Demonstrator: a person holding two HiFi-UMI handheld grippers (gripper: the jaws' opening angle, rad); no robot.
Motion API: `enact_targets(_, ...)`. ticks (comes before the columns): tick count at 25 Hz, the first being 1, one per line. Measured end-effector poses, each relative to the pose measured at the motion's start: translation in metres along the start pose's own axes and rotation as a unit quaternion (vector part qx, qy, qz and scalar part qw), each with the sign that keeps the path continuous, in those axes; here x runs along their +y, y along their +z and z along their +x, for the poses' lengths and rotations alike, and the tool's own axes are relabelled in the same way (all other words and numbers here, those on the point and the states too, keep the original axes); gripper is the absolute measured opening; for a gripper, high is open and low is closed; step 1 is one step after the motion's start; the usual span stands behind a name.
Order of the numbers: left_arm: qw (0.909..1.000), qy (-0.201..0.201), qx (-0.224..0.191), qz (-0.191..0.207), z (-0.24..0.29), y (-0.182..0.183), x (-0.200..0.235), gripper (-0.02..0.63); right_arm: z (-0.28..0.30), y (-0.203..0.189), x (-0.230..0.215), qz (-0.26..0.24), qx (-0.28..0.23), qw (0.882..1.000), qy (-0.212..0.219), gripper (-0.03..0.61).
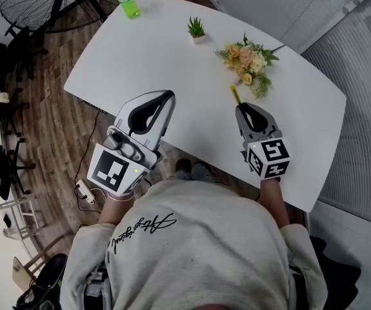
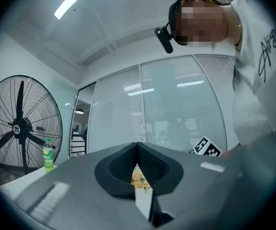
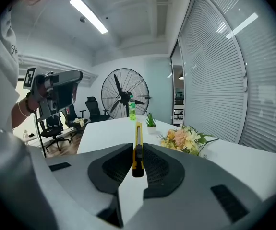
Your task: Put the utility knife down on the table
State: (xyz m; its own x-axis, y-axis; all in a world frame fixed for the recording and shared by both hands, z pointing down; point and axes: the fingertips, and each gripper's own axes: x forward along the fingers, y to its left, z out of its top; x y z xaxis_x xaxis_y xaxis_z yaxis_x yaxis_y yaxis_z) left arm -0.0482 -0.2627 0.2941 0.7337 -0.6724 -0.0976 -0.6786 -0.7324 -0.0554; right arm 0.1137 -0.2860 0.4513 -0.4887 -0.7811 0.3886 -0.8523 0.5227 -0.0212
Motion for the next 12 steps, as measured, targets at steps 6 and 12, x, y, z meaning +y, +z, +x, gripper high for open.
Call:
enact_targets(6,1.0,0.003,0.003,-0.007,-0.002,-0.002,0.003,-0.002,0.008,-0.01,0.0,-0.011,0.021,1.0,-0.002,0.064)
enact_targets(12,0.9999,0.007,0.004,-0.006,-0.004,-0.005,0.002,-0.002,0.014,-0.031,-0.002,-0.025,0.044,0.999,-0.006,0.064)
